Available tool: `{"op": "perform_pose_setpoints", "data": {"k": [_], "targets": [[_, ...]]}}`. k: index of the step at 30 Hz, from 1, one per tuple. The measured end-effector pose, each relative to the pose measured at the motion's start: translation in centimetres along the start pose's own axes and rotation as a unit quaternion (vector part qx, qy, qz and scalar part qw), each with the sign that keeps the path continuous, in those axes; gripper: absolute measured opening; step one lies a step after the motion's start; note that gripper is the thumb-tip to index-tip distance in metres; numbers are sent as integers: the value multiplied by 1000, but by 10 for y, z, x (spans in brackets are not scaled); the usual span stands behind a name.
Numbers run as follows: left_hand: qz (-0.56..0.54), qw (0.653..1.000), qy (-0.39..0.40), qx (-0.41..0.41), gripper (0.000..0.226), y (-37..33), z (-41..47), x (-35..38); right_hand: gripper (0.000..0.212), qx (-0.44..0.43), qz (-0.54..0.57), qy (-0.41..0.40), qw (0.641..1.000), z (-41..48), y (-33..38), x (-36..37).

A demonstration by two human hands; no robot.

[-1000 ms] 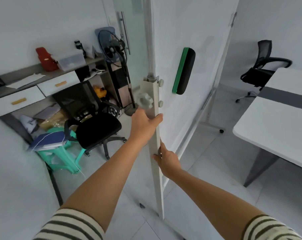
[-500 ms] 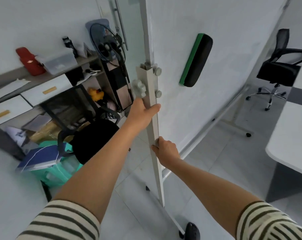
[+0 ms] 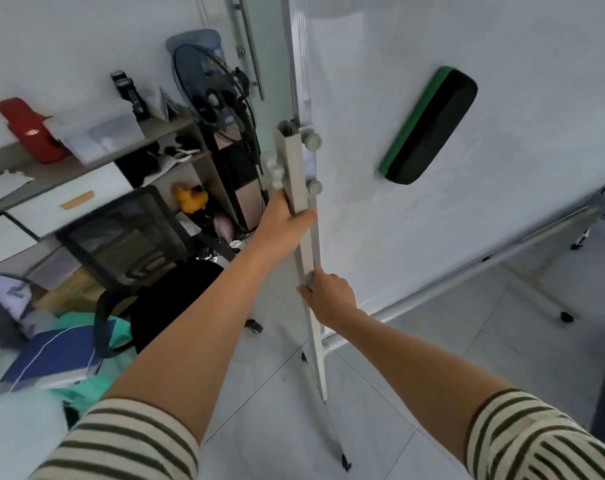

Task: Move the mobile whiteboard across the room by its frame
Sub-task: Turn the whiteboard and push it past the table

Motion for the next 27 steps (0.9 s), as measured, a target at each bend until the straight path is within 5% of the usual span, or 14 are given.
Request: {"op": "perform_pose_setpoints", "data": {"k": [4,18,27], "targets": [[-7,1000,16,17,35,-1,66,-14,35,12,-19,-7,1000,62,-6,-4],[-10,997,72,27,20,19,282,-88,38,94,-69,-19,993,284,-8,11],[-35,999,16,8,21,37,403,-138,39,33,-100,-17,994,415,-5,20]]}}
Point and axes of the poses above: each hand's wrist, its own z-axis towards the middle knuckle, its own x-axis out of the palm, y = z × x, the point moved 6 cm from there along z, towards the middle knuckle, and after that the axes turned 11 degrees about -x, right-handed, at the moved point
